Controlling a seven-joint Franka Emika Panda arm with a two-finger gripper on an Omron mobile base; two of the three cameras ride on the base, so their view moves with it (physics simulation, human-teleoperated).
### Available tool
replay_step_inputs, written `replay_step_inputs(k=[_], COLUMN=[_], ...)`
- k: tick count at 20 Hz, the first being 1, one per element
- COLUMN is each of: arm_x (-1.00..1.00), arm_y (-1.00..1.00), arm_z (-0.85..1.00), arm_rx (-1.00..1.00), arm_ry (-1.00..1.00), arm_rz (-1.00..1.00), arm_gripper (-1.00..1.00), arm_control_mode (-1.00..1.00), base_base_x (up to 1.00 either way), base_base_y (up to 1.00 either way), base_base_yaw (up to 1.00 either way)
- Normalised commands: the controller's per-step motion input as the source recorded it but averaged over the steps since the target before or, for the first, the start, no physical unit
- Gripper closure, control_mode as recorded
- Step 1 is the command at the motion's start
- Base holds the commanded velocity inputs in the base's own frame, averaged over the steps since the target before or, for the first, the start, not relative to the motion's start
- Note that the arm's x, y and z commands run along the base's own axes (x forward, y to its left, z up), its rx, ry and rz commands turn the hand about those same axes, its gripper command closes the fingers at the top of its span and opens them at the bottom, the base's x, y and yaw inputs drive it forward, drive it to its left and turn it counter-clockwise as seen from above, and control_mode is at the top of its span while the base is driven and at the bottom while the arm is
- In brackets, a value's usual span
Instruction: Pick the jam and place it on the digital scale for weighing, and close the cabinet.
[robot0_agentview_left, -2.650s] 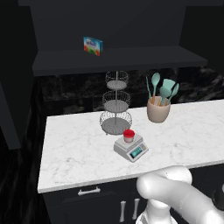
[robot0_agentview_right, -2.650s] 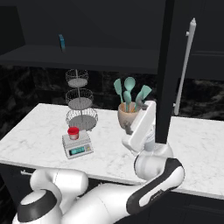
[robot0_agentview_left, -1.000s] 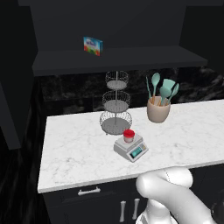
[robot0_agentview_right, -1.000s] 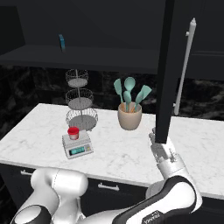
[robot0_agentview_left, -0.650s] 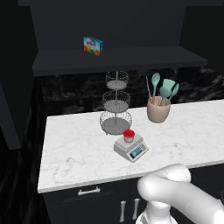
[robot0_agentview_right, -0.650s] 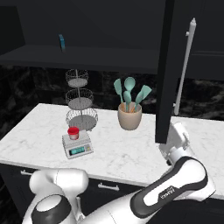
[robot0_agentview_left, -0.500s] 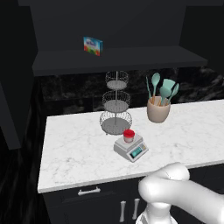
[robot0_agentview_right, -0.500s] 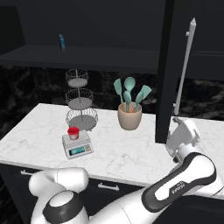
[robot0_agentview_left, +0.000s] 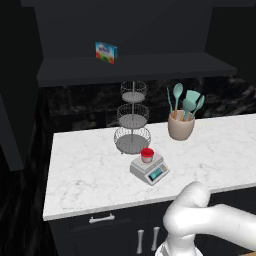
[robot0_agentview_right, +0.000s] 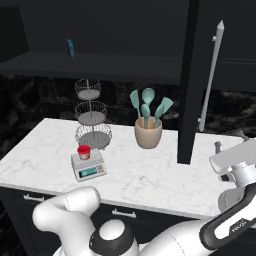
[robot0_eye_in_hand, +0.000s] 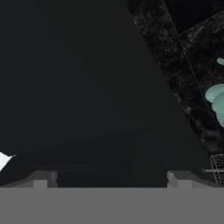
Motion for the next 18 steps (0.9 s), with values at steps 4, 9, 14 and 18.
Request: replay_step_inputs(k=[4, 9, 14, 18], arm_x=[0.0, -0.29, -0.7, -0.38], arm_y=[-0.41, 0.0, 0.67, 0.97], arm_z=[0.91, 0.92, 0.73, 0.69], arm_rx=[0.22, 0.17, 0.17, 0.06], arm_ry=[-0.02, -0.03, -0.01, 0.0], arm_rz=[0.19, 0.25, 0.34, 0.39], arm_gripper=[-1.0, -1.0, -1.0, -1.0], arm_control_mode=[-1.0, -1.0, -1.0, -1.0], base_base_x=[0.0, 0.0, 0.0, 0.0], base_base_y=[0.0, 0.0, 0.0, 0.0], base_base_yaw=[0.0, 0.0, 0.0, 0.0])
